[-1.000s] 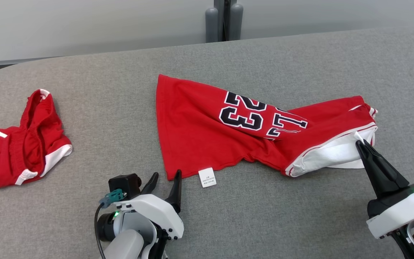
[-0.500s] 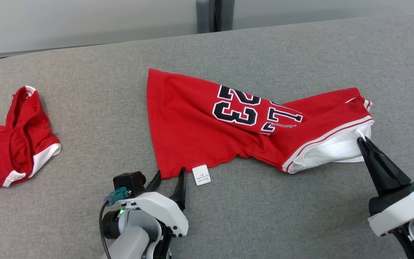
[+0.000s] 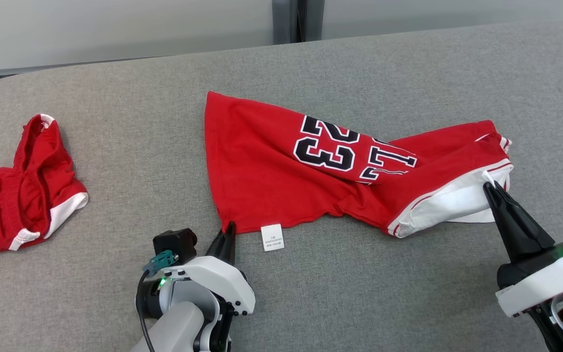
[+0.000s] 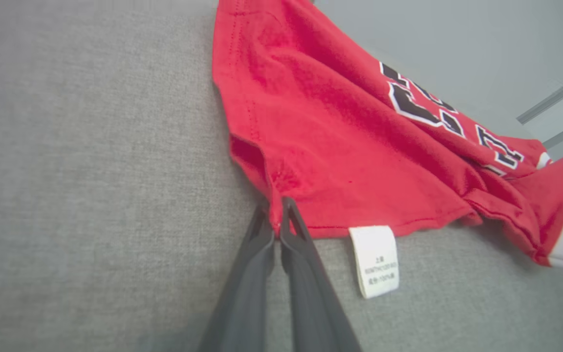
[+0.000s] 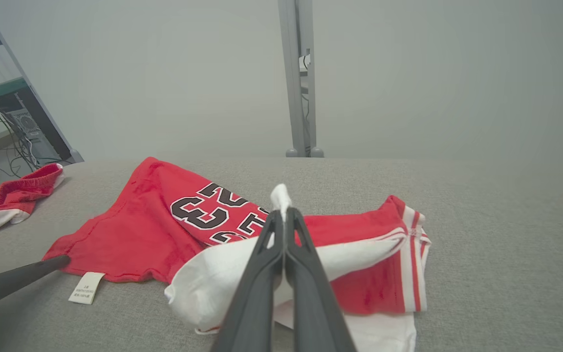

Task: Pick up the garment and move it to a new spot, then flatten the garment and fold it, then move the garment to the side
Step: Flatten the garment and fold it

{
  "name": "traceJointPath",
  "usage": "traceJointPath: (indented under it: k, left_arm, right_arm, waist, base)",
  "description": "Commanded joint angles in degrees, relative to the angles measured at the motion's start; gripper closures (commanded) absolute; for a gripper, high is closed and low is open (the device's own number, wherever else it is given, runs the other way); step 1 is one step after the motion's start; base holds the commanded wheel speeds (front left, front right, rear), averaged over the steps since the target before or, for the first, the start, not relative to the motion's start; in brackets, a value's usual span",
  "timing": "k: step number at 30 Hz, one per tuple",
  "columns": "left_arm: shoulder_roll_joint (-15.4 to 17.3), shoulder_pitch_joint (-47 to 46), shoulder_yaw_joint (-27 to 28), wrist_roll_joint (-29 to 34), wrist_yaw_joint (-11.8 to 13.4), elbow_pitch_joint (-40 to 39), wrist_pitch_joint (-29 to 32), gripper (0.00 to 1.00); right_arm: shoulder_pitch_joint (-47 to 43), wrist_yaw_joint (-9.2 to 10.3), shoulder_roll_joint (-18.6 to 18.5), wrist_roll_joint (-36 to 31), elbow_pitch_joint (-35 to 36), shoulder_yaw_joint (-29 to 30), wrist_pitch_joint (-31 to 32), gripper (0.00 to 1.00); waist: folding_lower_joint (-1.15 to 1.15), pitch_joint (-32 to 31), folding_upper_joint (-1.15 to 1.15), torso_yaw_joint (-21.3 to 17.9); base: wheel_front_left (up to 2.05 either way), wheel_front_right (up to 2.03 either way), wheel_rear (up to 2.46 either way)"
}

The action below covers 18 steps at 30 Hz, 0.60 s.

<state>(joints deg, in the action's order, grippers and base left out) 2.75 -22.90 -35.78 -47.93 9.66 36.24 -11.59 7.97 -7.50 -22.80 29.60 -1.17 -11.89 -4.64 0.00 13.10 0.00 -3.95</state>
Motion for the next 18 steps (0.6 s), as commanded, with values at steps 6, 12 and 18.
traceJointPath:
  k: [6,12,18]
  left_arm:
    - [1.3,-1.6,0.9,1.7,-0.4,-2.6,-2.3,1.0]
    - [2.8,-3.0,3.4,4.7,1.3,-8.4,-3.5,1.0]
    - [4.2,-3.2,7.7,8.1,2.8,-16.6,-3.6,1.0]
  right_arm:
    - [2.1,0.02,1.3,0.2,-0.9,0.5,-3.4,1.0]
    - [5.5,0.02,2.2,-0.9,-1.3,1.4,-5.6,1.0]
    - [12.4,0.02,1.9,0.3,-3.2,-0.3,-6.3,1.0]
  waist:
    - [0.0,-1.6,0.0,-0.1]
    - [0.0,-3.7,0.0,-0.7]
    - [0.0,-5.9,0.0,-2.3]
  base:
    - [0.0,0.0,0.0]
    - [0.0,0.0,0.0]
    - [0.0,0.0,0.0]
